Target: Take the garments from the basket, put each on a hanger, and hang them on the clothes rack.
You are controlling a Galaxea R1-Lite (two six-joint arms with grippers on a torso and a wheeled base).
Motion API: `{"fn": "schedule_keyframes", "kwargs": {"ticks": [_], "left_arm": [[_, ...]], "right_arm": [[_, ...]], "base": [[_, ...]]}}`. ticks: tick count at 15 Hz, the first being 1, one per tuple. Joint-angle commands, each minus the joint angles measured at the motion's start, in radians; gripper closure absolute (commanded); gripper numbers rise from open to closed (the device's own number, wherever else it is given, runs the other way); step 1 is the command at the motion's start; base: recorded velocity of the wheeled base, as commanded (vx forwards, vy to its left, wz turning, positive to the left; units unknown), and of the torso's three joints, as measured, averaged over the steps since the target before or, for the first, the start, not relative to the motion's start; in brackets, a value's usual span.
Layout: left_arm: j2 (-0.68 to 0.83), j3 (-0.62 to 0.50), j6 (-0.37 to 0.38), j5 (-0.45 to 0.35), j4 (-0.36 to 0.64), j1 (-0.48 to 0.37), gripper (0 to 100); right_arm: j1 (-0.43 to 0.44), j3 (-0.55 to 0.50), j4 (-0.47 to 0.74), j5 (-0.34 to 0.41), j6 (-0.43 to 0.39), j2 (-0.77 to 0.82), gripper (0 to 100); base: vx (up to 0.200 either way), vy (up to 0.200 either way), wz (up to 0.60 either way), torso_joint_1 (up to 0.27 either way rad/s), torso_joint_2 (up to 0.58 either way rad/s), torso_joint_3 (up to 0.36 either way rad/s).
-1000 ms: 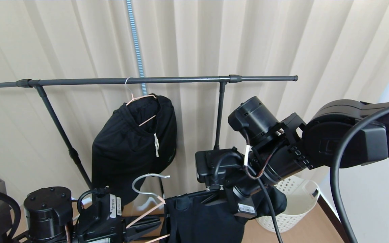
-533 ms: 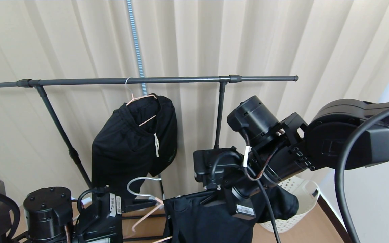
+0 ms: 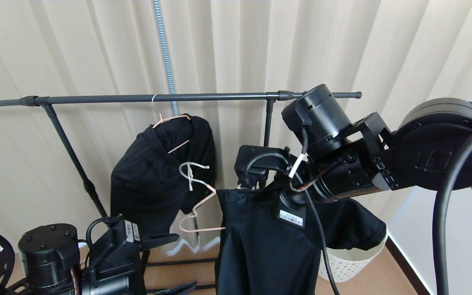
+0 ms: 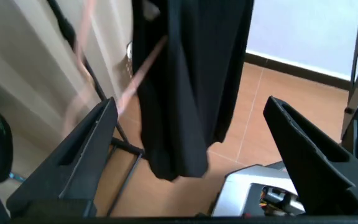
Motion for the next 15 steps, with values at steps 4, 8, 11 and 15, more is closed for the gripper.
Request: {"fn": "schedule_keyframes", "kwargs": {"ticks": [4, 8, 11, 15], "left_arm": [[0.031, -0.064, -0.212, 0.242, -0.001, -0.109, 0], [0.094, -0.130, -0.290, 0.349, -0.001, -0.121, 0], [0.095, -0.167, -0.327, 0.390, -0.001, -0.112, 0], [0.103, -0.192, -0.338, 0.426, -0.001, -0.106, 0]], "right_arm": [[0.002, 0.105, -0.183, -0.048, 0.012, -0.090, 100], [0.000, 0.246, -0.312, 0.032, 0.012, -0.176, 100], [-0.020, 0.264, -0.321, 0.069, 0.012, -0.191, 100], [-0.023, 0.264, -0.321, 0.109, 0.015, -0.197, 100]], "base": [[0.000, 0.000, 0.00, 0.000, 0.00, 0.000], [0.000, 0.000, 0.00, 0.000, 0.00, 0.000], [0.000, 0.000, 0.00, 0.000, 0.00, 0.000], [0.000, 0.000, 0.00, 0.000, 0.00, 0.000]]}}
